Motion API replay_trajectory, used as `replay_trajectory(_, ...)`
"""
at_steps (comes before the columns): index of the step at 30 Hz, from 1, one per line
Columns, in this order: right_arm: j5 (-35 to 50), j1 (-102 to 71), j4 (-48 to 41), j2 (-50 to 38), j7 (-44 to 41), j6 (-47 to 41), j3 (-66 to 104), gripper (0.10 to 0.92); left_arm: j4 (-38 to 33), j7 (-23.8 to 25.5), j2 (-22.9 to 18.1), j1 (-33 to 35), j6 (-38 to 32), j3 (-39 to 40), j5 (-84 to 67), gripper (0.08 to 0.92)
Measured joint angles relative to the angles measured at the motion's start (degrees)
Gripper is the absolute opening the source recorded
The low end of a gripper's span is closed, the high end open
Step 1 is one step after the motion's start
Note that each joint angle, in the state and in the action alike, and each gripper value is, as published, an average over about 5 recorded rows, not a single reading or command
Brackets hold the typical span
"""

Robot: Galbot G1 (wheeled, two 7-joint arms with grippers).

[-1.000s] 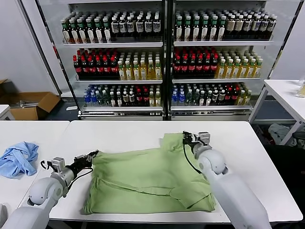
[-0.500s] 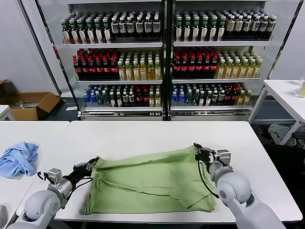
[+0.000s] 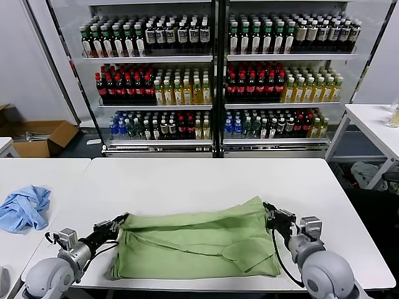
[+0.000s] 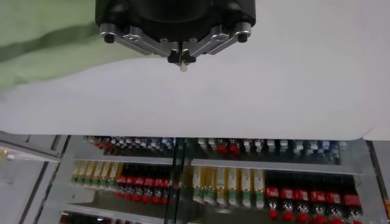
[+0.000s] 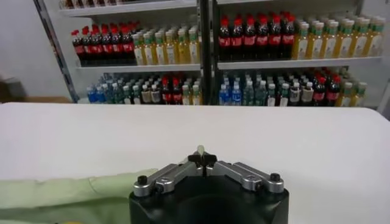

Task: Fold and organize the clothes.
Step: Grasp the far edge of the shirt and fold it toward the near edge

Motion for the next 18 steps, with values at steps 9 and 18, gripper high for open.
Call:
replay_trajectory(9,-0.4,-5.9,3.3,-0.1,0.3,-0.1,1.9,0.106,-0.2,2.0,0.5,1.2,0.5,-1.0,0.3,0.083)
replay_trajectory(18,-1.7,-9.9,4.0,0.3,0.3,-0.1,2.1,0.106,-0.8,3.3,0.8,2.5,1.4,-1.3,1.0,0.083)
